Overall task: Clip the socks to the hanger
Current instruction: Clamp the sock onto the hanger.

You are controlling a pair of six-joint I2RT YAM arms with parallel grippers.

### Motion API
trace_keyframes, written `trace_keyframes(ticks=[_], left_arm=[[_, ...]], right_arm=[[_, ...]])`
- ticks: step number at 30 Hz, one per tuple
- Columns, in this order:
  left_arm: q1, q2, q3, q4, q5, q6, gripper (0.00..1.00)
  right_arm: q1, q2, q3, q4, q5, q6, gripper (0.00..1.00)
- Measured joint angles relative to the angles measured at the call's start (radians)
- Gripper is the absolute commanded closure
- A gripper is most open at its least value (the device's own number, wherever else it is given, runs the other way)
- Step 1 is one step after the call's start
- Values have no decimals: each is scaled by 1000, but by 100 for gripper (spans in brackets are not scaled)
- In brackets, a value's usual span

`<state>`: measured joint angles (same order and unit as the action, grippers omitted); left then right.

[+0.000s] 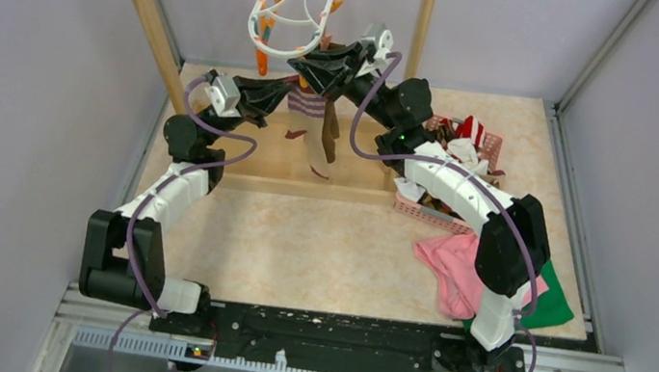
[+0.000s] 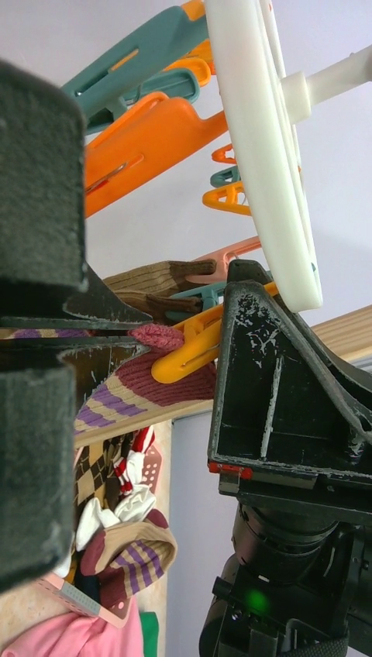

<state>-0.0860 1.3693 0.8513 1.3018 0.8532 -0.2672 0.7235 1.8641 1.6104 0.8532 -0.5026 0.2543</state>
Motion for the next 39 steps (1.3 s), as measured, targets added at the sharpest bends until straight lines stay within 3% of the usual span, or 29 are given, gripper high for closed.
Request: trace_keyframes(ticks=[5, 13, 16, 18, 20, 23, 30, 39], left_arm=[[0, 0, 0, 0, -6, -14, 100], [0, 0, 0, 0, -6, -21, 100], [0, 0, 0, 1, -8, -23, 88], [0, 0, 0, 1, -10, -27, 74], [0, -2, 0, 0, -14, -32, 59], [0, -22, -5, -5, -27, -34, 50], [-1, -164, -103, -74, -53, -31, 39], [-10, -406, -252, -205, -118, -22, 36]], right_arm=[[0, 0, 0, 0, 0, 0, 72], [0, 0, 0, 3, -24, 0, 52], [0, 0, 0, 4, -24, 0, 43], [0, 0, -4, 6, -24, -2, 37], [0, -5, -23, 13, -23, -12, 33], [0, -21, -61, 7, -23, -35, 30], [-7, -133, -200, -34, -18, -116, 21], [-9, -288, -354, -95, 13, -212, 17]])
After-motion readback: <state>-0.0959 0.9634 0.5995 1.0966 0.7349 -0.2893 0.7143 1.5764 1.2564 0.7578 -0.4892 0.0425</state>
